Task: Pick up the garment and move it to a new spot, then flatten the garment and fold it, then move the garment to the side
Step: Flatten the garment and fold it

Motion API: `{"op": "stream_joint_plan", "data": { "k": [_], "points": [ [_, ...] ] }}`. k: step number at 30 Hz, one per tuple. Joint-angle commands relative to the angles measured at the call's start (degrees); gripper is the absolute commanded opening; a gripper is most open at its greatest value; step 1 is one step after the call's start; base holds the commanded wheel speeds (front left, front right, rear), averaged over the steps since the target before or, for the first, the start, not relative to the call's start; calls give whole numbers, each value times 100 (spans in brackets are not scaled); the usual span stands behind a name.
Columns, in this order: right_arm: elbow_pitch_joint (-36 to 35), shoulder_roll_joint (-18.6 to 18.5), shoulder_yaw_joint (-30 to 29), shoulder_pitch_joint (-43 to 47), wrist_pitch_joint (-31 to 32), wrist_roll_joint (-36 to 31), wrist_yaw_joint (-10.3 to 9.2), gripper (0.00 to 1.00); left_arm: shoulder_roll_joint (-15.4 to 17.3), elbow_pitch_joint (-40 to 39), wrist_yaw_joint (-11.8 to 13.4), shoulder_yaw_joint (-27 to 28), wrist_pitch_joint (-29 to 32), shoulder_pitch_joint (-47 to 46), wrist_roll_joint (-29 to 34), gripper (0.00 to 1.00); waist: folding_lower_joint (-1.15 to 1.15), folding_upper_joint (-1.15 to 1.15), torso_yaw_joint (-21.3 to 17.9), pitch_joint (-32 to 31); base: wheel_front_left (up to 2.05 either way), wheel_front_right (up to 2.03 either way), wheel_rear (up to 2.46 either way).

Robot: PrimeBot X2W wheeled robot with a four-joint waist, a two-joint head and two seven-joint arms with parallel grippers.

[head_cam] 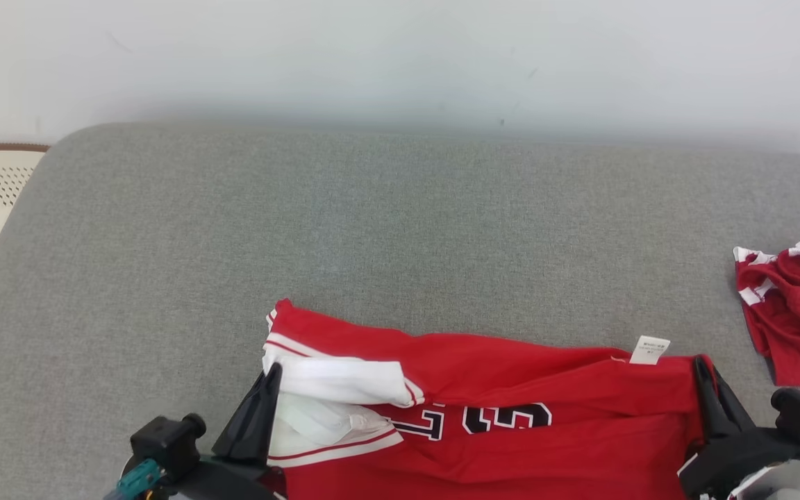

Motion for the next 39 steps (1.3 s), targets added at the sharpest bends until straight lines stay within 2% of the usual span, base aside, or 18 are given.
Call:
{"op": "stream_joint_plan", "data": {
  "k": [1,12,13,14,15,16,17,25,31,39],
  "points": [
    [-69,-27,29,136,-3,55,-7,0,-3,-1,7,70,-24,145,-5,0,1,0,3,-63,0,0,0],
    [-37,-109,244,568,-2,306,-7,0,-58,196,7,154,-24,508,-100,0,1,0,-73,-129,0,0,0],
    [-5,-104,250,576,-2,342,-7,12,-54,246,7,145,-24,529,-85,0,1,0,-82,-127,0,0,0],
    [24,-93,256,574,-3,373,-7,40,-53,291,7,166,-24,553,-77,0,1,0,-88,-126,0,0,0],
    [32,-82,241,554,-4,401,-7,100,-55,343,6,209,-24,579,-72,28,1,0,-94,-126,0,0,0],
    [34,-66,203,536,-3,428,-7,100,-56,391,6,257,-24,618,-37,75,1,0,-102,-128,0,0,0],
    [16,-61,143,526,-4,436,-7,100,-64,436,6,310,-24,674,3,100,1,0,-107,-133,0,0,0],
    [-546,165,-711,805,-2,238,-7,100,-162,270,6,919,-24,1010,586,100,1,0,-58,-182,0,0,0],
    [-445,376,-600,866,-2,178,-7,100,-198,31,6,1061,-24,1169,845,100,1,0,0,-222,0,0,0],
    [219,474,-271,838,-2,227,-7,100,-199,-47,6,937,-24,1141,797,100,1,0,98,-226,0,0,0]
  ]
}}
